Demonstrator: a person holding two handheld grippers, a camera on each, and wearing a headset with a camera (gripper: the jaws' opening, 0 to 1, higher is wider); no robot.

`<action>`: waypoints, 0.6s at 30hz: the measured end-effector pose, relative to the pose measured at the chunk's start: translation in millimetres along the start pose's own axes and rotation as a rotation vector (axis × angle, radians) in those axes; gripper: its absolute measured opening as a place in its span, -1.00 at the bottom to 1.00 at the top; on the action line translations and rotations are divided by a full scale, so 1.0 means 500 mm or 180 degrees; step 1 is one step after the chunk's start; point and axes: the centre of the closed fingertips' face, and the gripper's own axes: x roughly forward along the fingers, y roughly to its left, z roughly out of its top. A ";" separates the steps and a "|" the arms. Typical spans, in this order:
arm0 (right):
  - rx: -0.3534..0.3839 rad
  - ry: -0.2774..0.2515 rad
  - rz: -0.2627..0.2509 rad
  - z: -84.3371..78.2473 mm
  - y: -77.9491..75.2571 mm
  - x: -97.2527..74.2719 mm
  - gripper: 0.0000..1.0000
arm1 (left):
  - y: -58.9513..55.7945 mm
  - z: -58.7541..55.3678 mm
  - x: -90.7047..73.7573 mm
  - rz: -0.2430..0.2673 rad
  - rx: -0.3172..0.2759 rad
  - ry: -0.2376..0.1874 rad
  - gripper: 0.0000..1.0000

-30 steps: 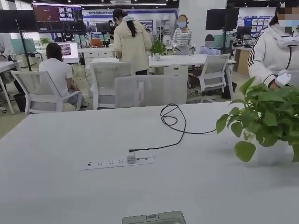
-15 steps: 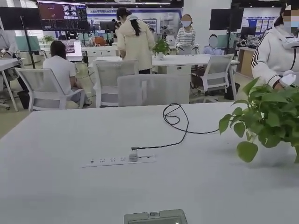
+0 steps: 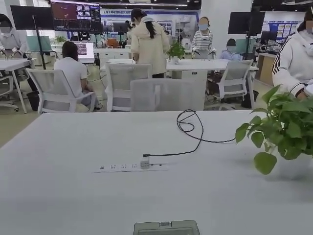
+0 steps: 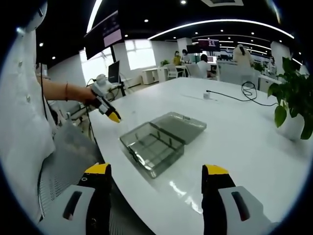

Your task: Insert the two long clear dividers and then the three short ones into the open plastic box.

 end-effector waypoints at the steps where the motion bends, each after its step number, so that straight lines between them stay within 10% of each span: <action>1: 0.0008 -0.0003 0.0004 0.006 0.002 0.001 0.50 | -0.003 0.005 -0.001 -0.0013 0.0010 -0.0045 -0.40; 18: 0.0144 -0.0321 0.0164 0.158 0.060 0.050 0.23 | -0.195 0.116 -0.062 -0.0692 -0.0161 -0.0851 -0.40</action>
